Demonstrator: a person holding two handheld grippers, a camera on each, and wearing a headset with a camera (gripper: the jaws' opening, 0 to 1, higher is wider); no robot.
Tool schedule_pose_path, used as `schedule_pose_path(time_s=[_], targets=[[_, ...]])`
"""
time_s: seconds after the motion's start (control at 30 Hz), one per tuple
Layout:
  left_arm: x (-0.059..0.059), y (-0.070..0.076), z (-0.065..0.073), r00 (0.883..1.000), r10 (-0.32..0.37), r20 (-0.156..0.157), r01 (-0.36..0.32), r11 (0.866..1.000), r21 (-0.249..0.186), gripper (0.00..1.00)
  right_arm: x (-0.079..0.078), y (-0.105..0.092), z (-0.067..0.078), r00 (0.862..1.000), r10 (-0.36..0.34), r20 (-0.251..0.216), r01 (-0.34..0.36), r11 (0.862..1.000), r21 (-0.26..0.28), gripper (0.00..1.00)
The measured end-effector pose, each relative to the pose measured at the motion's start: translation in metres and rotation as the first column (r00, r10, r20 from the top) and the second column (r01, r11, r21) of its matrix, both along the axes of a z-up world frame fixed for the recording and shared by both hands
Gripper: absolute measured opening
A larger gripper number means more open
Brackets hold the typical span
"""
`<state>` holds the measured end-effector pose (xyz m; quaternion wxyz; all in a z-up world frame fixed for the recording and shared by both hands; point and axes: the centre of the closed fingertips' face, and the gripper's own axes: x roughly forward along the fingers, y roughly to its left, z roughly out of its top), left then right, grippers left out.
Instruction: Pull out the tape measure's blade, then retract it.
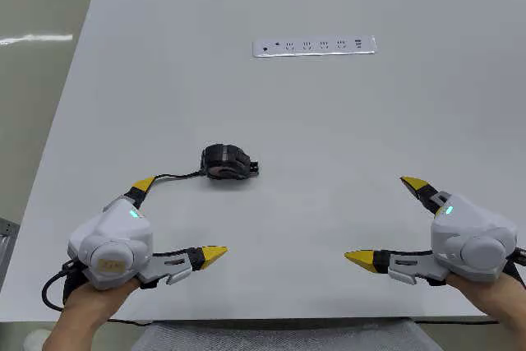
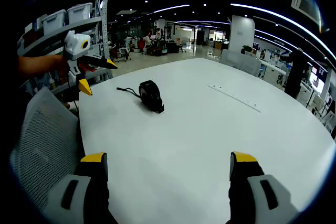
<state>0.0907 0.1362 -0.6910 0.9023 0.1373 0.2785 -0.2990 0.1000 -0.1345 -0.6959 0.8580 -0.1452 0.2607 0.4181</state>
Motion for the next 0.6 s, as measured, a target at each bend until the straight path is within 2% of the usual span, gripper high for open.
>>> schedule_pose_path(time_s=[0.6], targets=[[0.0010,0.0014,-0.0022,1.000,-0.005,-0.003,0.005,1.000,0.005,0.99,0.0012,0.0003,0.0012,1.000,0.007,0.001,-0.007,1.000,-0.002,0.99]])
